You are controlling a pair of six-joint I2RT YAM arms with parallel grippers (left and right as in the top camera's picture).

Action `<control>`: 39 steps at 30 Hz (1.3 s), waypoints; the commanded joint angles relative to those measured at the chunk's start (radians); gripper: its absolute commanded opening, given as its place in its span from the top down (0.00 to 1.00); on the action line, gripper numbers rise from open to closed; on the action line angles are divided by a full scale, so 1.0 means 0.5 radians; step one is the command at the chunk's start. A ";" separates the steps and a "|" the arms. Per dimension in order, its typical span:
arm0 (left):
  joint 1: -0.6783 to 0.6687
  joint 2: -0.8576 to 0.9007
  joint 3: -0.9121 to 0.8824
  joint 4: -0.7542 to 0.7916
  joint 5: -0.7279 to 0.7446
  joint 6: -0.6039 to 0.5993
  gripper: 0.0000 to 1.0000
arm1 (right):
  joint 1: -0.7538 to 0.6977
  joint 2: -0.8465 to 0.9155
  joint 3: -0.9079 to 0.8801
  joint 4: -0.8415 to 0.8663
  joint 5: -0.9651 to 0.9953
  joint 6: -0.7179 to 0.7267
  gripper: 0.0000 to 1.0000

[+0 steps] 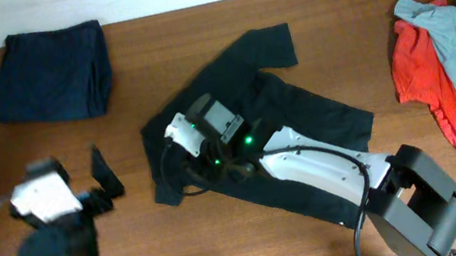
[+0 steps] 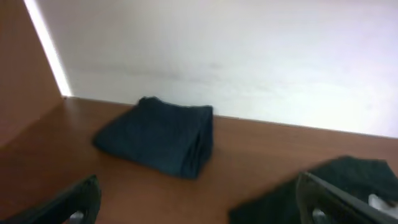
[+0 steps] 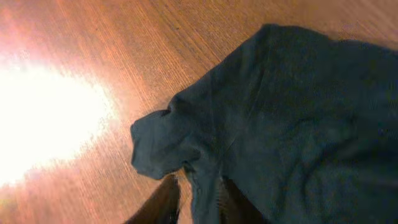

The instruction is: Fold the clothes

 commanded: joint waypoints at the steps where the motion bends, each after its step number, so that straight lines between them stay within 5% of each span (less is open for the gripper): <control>1: 0.125 0.359 0.335 -0.069 0.055 0.025 0.01 | 0.037 0.003 0.028 0.008 0.184 -0.040 0.41; 6: 0.227 0.640 0.424 0.089 -0.331 -0.031 0.00 | 0.037 0.003 0.028 0.056 0.183 -0.040 0.46; 11: 0.599 0.980 0.424 0.017 -0.252 -0.570 0.01 | 0.105 0.004 0.019 0.001 0.063 -0.240 0.59; 18: 0.814 1.167 0.424 0.077 -0.050 -0.575 0.01 | 0.298 0.092 0.013 0.056 0.076 -0.496 0.59; 25: 0.826 1.280 0.424 -0.105 -0.049 -0.575 0.01 | 0.317 0.264 0.014 0.132 0.175 -0.497 0.51; 39: 0.826 1.312 0.424 -0.195 -0.048 -0.575 0.01 | 0.436 0.296 0.014 0.226 0.103 -0.549 0.51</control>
